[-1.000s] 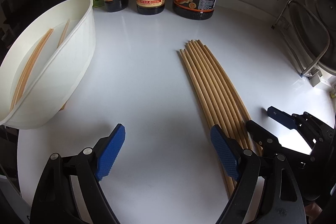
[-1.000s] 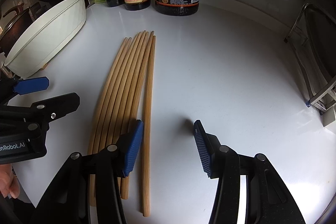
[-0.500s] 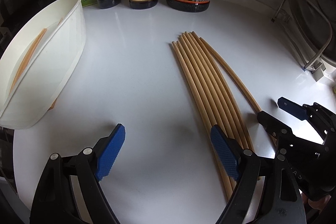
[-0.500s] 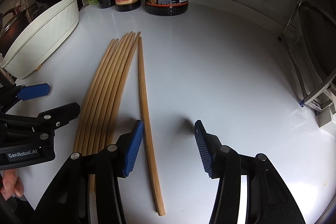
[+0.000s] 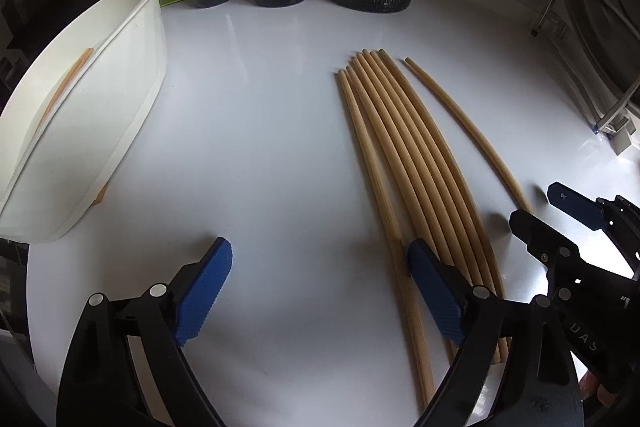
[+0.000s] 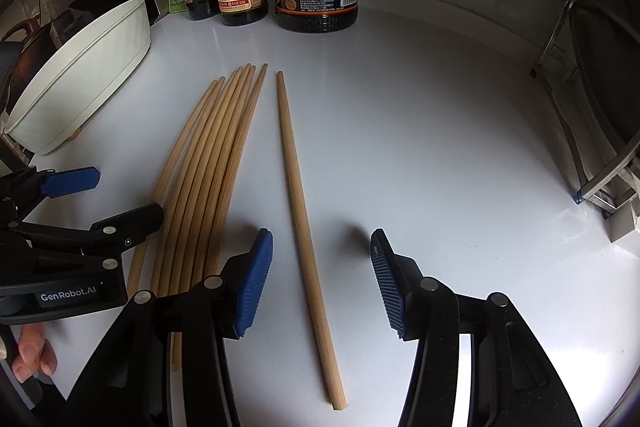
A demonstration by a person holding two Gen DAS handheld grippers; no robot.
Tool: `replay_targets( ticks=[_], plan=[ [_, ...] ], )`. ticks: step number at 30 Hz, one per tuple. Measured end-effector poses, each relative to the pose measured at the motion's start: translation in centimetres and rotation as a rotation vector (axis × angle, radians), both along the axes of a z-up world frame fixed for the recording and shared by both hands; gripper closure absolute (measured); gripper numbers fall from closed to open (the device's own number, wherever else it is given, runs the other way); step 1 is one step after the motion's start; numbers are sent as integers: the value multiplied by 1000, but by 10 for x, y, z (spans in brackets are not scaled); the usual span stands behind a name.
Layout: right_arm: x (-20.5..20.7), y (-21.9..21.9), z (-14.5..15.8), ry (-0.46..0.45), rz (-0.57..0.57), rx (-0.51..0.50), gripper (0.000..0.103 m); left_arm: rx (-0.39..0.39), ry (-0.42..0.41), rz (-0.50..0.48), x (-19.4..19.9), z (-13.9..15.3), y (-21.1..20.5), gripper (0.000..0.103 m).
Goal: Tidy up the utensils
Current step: 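Separate one wooden chopstick from the pile and close the left tool on it while the right tool grasps another, then carry the held chopsticks with both tools over the white basin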
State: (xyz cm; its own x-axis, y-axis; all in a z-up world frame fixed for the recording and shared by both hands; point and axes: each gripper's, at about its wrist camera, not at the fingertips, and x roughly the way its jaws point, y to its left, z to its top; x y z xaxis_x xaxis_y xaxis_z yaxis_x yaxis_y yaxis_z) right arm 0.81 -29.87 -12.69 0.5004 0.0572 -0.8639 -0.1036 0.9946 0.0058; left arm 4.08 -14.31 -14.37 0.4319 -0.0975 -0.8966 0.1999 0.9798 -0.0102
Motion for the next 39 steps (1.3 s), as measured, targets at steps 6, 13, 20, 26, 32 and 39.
replay_targets(
  ticks=[6, 13, 20, 26, 32, 39],
  plan=[
    [2, -1, -1, -6, -5, -10, 54, 1, -2, 19, 3, -1, 10, 13],
    [9, -4, -3, -8, -6, 1, 54, 2, 3, 35, 7, -1, 16, 15],
    [9, 5, -3, -18, 23, 5, 58, 0, -18, 7, 1, 6, 10, 43],
    [9, 16, -1, -17, 54, -13, 96, -3, -16, -61, -6, 11, -1, 92],
    [10, 17, 2, -2, 33, 19, 97, -41, 22, -85, -6, 12, 5, 96],
    [3, 16, 25, -21, -42, 93, 97, -69, -1, -96, -3, 36, 22, 96]
  ],
)
